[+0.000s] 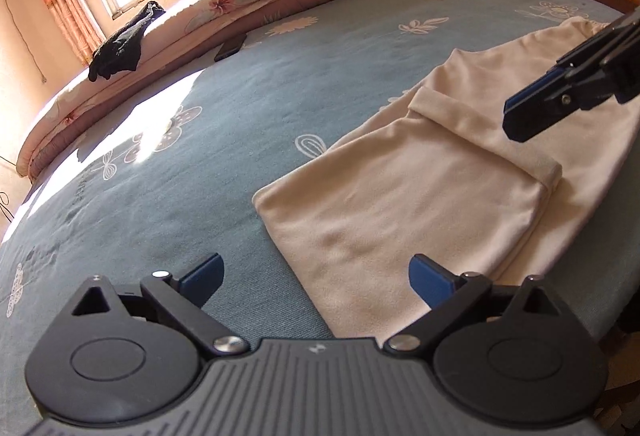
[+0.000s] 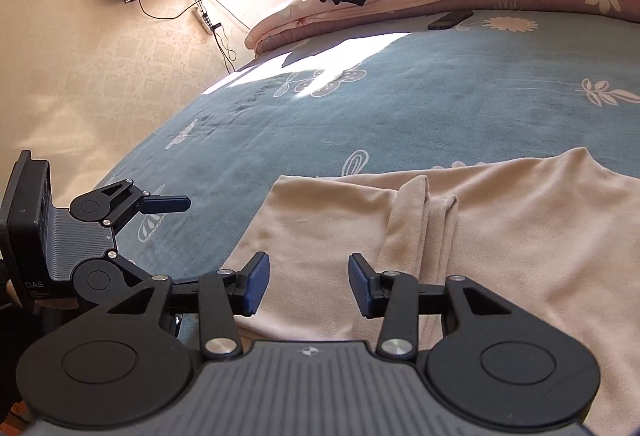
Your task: Fold clothes
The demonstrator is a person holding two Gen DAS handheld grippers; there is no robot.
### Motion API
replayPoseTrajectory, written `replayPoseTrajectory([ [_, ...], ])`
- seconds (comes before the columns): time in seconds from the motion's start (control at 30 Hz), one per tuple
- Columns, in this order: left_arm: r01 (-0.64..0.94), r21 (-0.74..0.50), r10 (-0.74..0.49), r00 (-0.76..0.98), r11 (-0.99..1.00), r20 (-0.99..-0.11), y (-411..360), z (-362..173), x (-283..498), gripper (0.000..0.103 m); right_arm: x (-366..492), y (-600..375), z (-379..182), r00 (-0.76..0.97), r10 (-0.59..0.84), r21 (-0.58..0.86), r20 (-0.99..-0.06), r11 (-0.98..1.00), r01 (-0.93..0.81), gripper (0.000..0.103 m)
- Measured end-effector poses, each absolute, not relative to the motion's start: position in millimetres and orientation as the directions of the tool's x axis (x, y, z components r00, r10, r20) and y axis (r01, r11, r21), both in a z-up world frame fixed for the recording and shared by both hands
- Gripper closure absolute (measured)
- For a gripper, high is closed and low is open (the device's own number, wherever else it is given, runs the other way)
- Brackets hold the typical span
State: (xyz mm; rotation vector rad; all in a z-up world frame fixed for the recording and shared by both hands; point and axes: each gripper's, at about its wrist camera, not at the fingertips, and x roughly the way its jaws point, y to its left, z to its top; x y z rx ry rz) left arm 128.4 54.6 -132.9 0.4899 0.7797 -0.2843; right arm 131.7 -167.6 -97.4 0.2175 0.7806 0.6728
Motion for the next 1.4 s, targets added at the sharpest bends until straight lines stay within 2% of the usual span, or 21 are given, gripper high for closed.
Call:
replayPoseTrajectory([
  [0.07,0.413,0.307,-0.055,0.667,0.857,-0.743,53,-144,130,0.004,140,-179,-101,0.521,0.632,0.425,-0.574,0.774,-0.470,0.053],
  [0.13,0.429,0.239,-0.105,0.638,0.871,-0.762,57,-134,137,0.004,148,-191,-107,0.525,0.631,0.430,-0.571,0.775,-0.463,0.053],
  [0.33,0.480,-0.048,-0.357,0.581,0.876,-0.732,68,-103,201,0.004,189,-238,-121,0.526,0.686,0.476,-0.503,0.727,-0.494,0.050],
  [0.53,0.452,-0.221,-0.436,0.453,0.864,-0.778,73,-141,258,0.004,239,-268,-160,0.488,0.719,0.580,-0.495,0.692,-0.431,0.046],
  [0.6,0.480,-0.208,-0.441,0.445,0.852,-0.780,70,-146,254,0.001,242,-267,-173,0.481,0.719,0.583,-0.502,0.692,-0.426,0.043],
  [0.67,0.524,-0.129,-0.398,0.440,0.842,-0.805,60,-147,247,0.001,239,-268,-177,0.486,0.739,0.596,-0.467,0.669,-0.444,0.036],
  [0.77,0.578,-0.050,-0.361,0.437,0.814,-0.824,48,-144,237,0.001,236,-267,-179,0.494,0.743,0.586,-0.452,0.664,-0.464,0.032],
  [0.93,0.528,-0.165,-0.428,0.425,0.833,-0.798,68,-137,244,0.001,239,-270,-183,0.492,0.764,0.614,-0.418,0.637,-0.467,0.029],
  [1.13,0.491,-0.158,-0.407,0.456,0.857,-0.792,78,-133,247,0.001,239,-272,-184,0.492,0.768,0.623,-0.410,0.630,-0.463,0.029],
  [1.27,0.488,-0.284,-0.507,0.421,0.826,-0.752,85,-133,243,0.001,237,-275,-184,0.492,0.770,0.631,-0.406,0.626,-0.459,0.029],
  [1.4,0.514,-0.248,-0.494,0.421,0.821,-0.761,82,-139,236,0.001,239,-278,-181,0.482,0.772,0.654,-0.415,0.621,-0.432,0.029],
])
